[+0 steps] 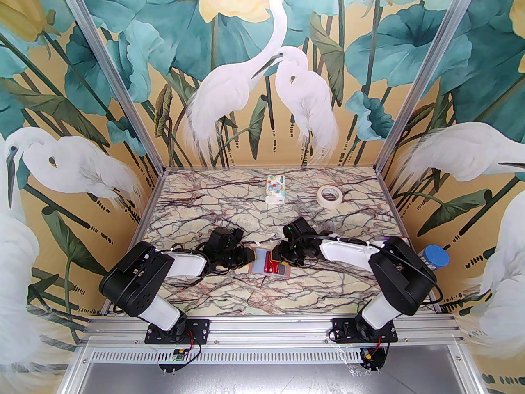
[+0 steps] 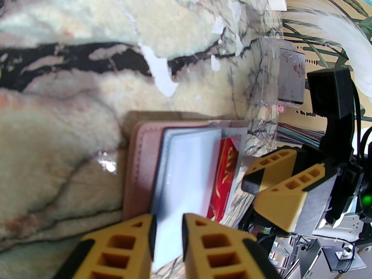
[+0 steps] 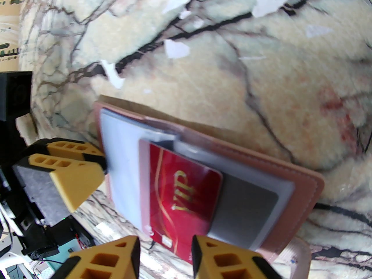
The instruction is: Put the credit cards into the card holder
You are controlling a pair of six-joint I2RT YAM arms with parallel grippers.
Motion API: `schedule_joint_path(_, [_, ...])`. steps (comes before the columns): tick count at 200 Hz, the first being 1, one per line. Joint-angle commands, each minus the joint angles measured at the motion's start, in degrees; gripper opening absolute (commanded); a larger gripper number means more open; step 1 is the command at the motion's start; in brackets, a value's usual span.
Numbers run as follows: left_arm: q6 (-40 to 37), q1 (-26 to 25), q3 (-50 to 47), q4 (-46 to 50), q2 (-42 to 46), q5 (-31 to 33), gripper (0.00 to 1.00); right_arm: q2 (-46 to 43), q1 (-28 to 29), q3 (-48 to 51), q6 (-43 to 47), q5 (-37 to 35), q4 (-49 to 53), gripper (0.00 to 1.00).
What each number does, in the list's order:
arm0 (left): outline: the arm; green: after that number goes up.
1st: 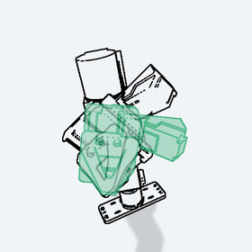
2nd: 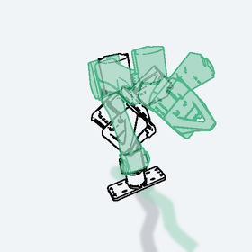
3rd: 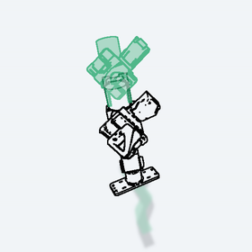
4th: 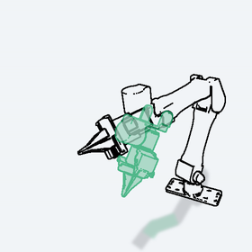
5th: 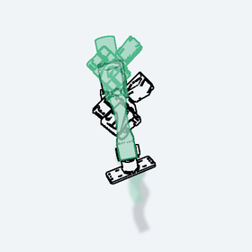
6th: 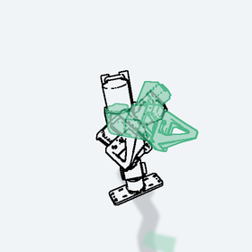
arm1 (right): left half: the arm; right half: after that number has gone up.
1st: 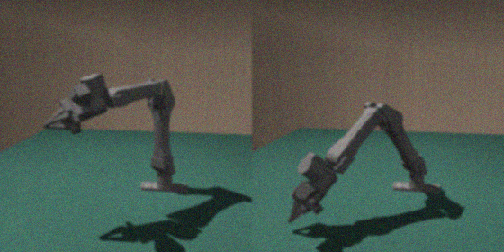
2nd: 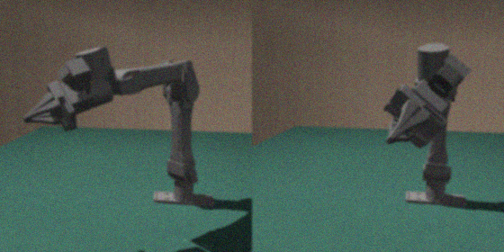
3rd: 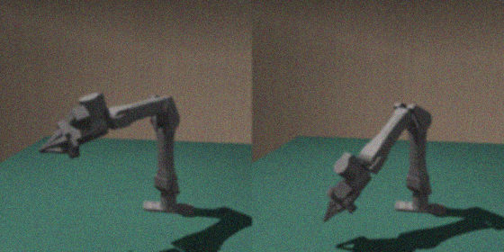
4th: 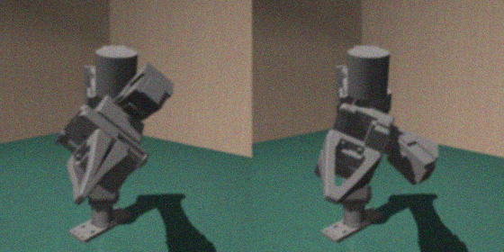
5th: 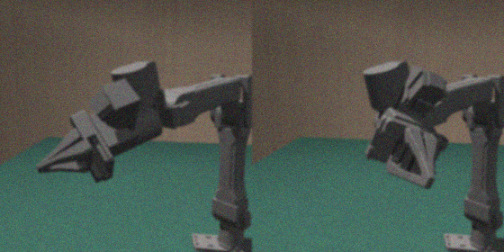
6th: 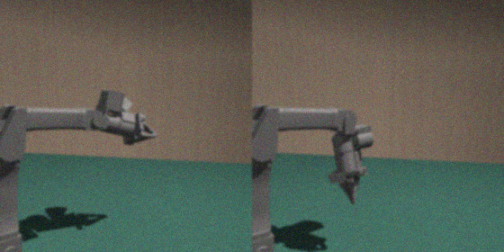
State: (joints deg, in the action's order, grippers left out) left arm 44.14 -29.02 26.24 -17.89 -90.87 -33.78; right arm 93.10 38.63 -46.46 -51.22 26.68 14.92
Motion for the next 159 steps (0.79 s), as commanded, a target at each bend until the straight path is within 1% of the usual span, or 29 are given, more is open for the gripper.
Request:
schedule_joint_path(1, [-0.2,-0.5,-1.5,3.4,-2.6,2.8,0.23,1.7,0.5,-1.9,0.6,-3.0,3.9,0.35])
schedule_joint_path(62, [-0.4,-0.5,-1.0,3.4,-3.3,2.5,0.23,2.7,1.1,-3.2,0.8,-3.1,5.0,0.37])
schedule_joint_path(159, [-0.4,-0.5,-0.9,2.9,-3.8,2.3,0.23,5.0,2.2,-5.6,1.3,-2.7,5.9,0.35])
